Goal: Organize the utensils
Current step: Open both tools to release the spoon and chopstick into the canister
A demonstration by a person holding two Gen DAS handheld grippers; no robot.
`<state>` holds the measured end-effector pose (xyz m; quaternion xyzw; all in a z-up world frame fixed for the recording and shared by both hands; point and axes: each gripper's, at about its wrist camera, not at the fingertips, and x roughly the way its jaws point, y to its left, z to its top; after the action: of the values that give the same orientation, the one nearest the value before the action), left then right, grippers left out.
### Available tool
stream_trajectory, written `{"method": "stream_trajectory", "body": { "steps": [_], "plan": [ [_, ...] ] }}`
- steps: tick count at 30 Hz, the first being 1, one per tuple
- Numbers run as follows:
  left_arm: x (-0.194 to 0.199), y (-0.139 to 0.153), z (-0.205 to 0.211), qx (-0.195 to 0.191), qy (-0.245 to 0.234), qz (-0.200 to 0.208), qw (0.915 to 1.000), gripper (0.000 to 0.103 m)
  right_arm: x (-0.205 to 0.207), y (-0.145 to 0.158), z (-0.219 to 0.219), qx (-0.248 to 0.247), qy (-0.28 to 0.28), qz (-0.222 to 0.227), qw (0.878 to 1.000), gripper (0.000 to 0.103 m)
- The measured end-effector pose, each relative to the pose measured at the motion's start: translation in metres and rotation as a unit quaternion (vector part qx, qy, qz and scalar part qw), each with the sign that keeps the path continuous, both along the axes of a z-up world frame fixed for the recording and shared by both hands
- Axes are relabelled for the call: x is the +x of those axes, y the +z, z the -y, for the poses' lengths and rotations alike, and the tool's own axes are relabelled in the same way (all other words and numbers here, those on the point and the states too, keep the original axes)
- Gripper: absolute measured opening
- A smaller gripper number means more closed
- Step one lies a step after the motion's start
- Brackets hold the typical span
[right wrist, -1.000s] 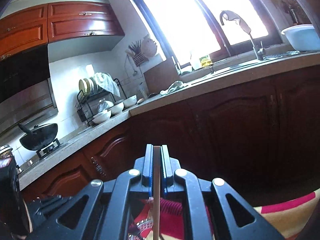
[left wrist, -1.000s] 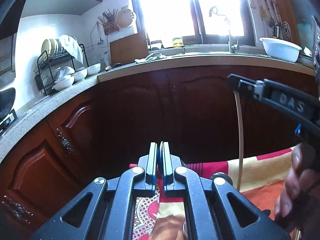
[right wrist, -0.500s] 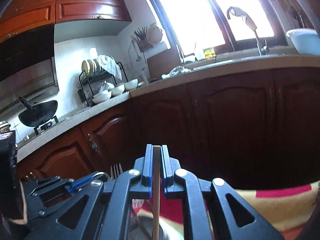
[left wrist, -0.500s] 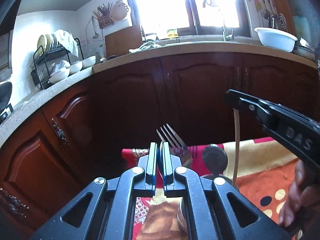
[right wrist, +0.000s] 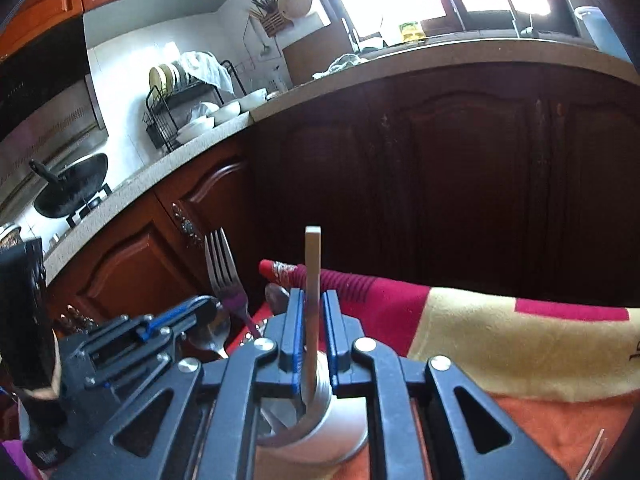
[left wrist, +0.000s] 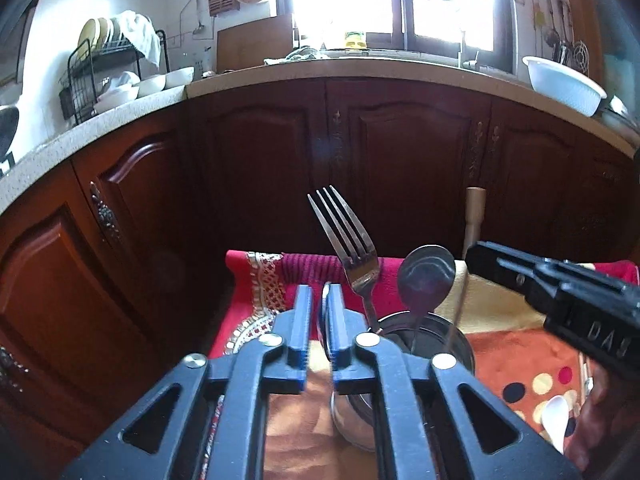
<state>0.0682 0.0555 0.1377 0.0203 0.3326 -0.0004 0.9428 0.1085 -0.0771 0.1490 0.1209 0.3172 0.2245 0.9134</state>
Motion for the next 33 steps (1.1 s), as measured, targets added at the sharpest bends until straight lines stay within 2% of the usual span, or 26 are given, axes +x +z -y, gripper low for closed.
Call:
{"method": "stream_trajectory", "body": {
  "steps": [2,4,9,16,21,23,29,33],
  "plan": [
    [-0.001,0.001,-0.001,-0.011,-0.006,-0.001,0.9999,0.063,-0.004,-0.002,0.001,-0.004,0.002,-0.002,1.0,0.023],
    [-0.003,0.002,-0.003,-0.02,-0.006,-0.003,0.9998,0.068,-0.01,-0.002,0.003,-0.004,0.001,-0.003,1.0,0.03],
    [-0.01,0.011,-0.006,-0.032,-0.004,0.007,0.9995,0.071,-0.016,-0.001,0.003,-0.022,-0.003,-0.015,1.0,0.03],
    [-0.015,0.022,-0.012,-0.085,-0.022,0.011,0.9961,0.076,-0.024,-0.004,0.008,-0.05,-0.019,-0.029,0.998,0.031],
    [-0.025,0.032,-0.012,-0.114,-0.037,0.018,0.9926,0.078,-0.034,0.0,0.01,-0.065,-0.024,-0.025,0.997,0.036],
    [-0.03,0.037,-0.012,-0.115,-0.038,0.023,0.9924,0.078,-0.038,0.003,0.011,-0.071,-0.029,-0.024,0.997,0.039],
    [-0.05,0.052,-0.002,-0.115,-0.052,0.034,0.9914,0.078,-0.052,0.004,0.021,-0.085,-0.036,-0.03,0.995,0.039],
    [-0.063,0.049,0.016,-0.096,-0.058,0.02,0.9935,0.078,-0.065,0.0,0.032,-0.101,-0.047,-0.044,0.993,0.04]
  ]
}}
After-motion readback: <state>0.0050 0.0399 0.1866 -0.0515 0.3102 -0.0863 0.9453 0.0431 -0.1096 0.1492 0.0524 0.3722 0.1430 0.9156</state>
